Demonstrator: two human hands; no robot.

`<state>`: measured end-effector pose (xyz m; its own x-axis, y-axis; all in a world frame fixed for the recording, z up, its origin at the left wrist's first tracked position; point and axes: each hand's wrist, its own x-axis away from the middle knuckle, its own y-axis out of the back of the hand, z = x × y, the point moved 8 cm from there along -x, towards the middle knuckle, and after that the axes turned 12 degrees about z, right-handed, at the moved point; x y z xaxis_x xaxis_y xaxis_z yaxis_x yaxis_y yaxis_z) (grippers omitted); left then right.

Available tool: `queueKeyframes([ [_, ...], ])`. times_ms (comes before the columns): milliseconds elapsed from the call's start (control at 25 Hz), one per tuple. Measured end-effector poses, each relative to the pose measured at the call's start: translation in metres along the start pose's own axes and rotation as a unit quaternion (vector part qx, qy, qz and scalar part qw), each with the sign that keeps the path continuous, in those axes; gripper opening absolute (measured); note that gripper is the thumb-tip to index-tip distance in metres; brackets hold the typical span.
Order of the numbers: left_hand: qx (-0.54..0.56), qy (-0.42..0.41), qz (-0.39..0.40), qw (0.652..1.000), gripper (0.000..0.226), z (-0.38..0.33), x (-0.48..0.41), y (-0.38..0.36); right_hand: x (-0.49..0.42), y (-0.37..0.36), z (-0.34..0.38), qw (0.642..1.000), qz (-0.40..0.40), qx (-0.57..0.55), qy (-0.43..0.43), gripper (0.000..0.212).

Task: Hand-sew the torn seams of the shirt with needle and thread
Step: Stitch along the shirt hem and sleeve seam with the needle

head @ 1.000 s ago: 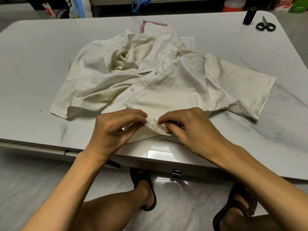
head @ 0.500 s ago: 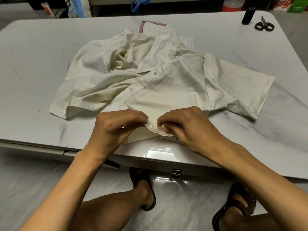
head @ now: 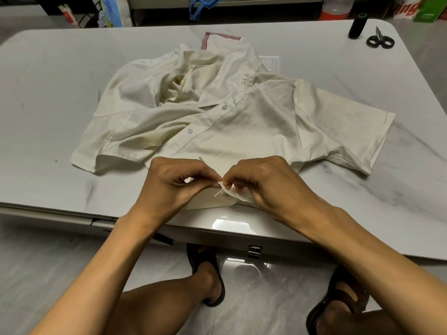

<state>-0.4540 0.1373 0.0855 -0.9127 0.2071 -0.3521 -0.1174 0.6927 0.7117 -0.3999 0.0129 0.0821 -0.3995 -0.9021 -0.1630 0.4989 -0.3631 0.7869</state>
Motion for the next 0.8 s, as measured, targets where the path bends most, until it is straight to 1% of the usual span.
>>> queueKeyframes([
  [80,0.007,0.009,-0.004,1.000,0.009,0.000,-0.002,0.001,0.000,-0.001,-0.005,1.000,0.010,-0.024,-0.017,0.022],
  [120,0.011,0.012,-0.006,1.000,0.008,0.000,-0.004,0.002,0.000,-0.001,-0.008,0.999,0.018,-0.042,-0.030,0.019],
  [280,0.024,0.014,-0.004,1.000,0.008,-0.001,-0.006,0.004,0.002,-0.005,-0.012,0.991,0.033,-0.115,-0.064,0.017],
  [400,0.030,0.013,0.012,0.999,0.009,-0.001,-0.005,0.001,0.002,-0.007,-0.015,0.971,0.032,-0.216,-0.093,0.018],
  [520,0.036,0.012,0.017,0.999,0.009,-0.001,-0.006,0.000,0.001,-0.009,-0.018,0.953,0.033,-0.281,-0.107,0.021],
  [680,0.039,0.021,0.007,0.999,0.006,-0.001,-0.006,0.000,0.002,-0.011,-0.018,0.941,0.030,-0.324,-0.093,0.020],
  [800,0.045,0.034,0.005,0.998,0.004,-0.001,-0.006,-0.001,0.000,-0.014,-0.012,0.950,0.037,-0.301,-0.079,0.019],
])
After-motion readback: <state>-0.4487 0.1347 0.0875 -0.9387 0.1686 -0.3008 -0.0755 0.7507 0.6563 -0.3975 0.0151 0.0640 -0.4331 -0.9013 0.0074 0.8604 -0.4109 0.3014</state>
